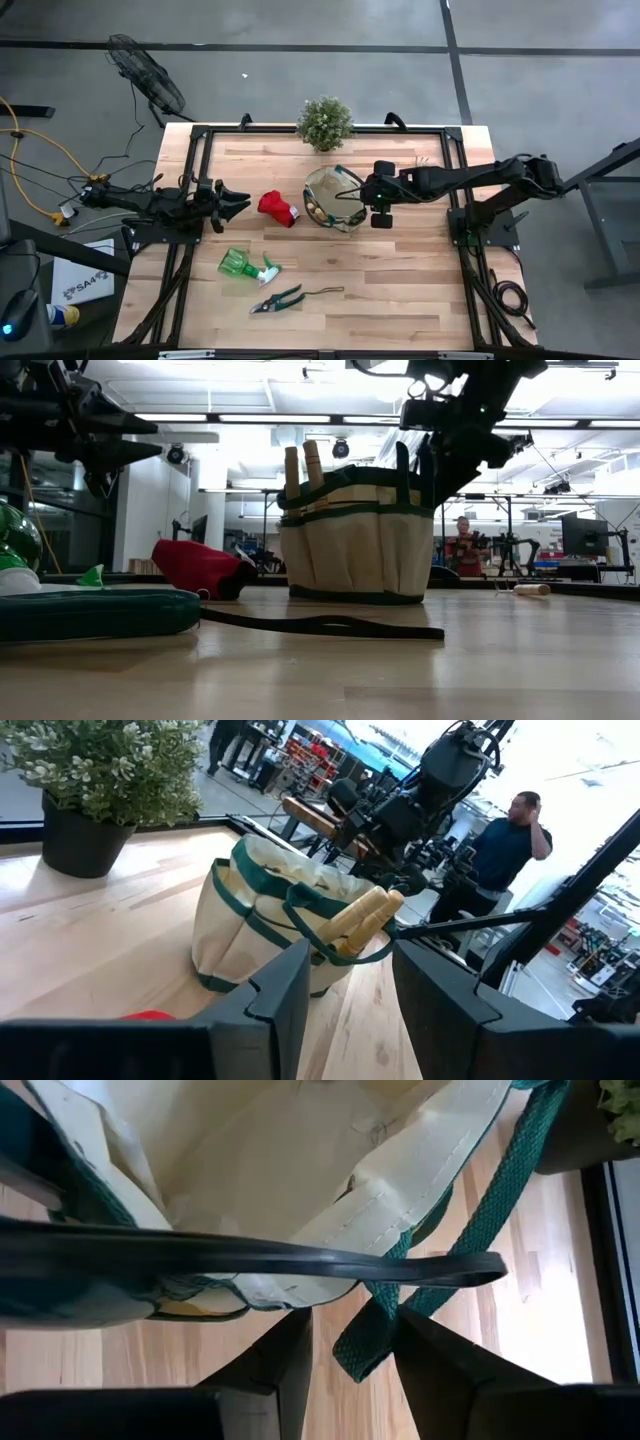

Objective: Pick & Place Garden tools in Gardening bag
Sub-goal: Adjust the gardening bag on the table, then put the hand rake into the gardening bag

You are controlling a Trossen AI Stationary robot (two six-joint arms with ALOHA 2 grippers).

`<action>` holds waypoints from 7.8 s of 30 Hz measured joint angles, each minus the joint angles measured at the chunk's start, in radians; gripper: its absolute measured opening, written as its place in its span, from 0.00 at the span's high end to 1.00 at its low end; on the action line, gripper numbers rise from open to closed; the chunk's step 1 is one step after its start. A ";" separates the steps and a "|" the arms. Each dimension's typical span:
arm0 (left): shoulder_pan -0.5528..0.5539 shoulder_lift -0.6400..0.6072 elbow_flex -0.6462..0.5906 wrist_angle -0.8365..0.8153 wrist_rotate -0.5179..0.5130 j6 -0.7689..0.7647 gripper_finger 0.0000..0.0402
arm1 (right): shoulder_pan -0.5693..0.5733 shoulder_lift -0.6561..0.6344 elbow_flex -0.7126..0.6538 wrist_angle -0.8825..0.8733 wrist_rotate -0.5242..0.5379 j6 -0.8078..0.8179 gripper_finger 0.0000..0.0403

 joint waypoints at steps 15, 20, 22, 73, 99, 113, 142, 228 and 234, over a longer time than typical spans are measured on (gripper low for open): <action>0.000 0.000 0.000 -0.013 0.005 -0.023 0.65 | 0.001 -0.005 0.000 -0.035 -0.001 0.056 0.91; 0.000 0.000 0.000 -0.013 0.005 -0.023 0.65 | 0.001 -0.005 0.000 -0.052 -0.017 0.088 0.98; 0.000 0.000 0.000 -0.014 0.005 -0.030 0.65 | 0.001 -0.005 0.000 -0.066 -0.033 0.119 0.99; 0.000 0.000 0.000 -0.055 0.070 -0.097 0.65 | 0.209 -0.043 0.000 -0.052 -0.464 0.755 0.99; 0.000 0.000 0.000 -0.055 0.093 -0.097 0.65 | 0.130 -0.143 0.000 -0.065 -0.601 0.817 0.48; 0.000 0.000 0.000 -0.058 0.101 -0.095 0.65 | -0.031 -0.297 0.000 -0.127 -0.500 0.864 0.45; 0.000 0.000 0.000 -0.062 0.100 -0.095 0.65 | -0.460 -0.209 0.000 -0.367 0.179 1.094 0.45; 0.000 0.000 0.001 -0.044 0.103 0.034 0.65 | -0.750 0.082 -0.291 -0.097 -0.227 1.012 0.87; 0.000 0.000 0.059 -0.035 0.100 0.100 0.65 | -0.744 -0.002 -0.290 -0.103 -0.240 1.016 0.88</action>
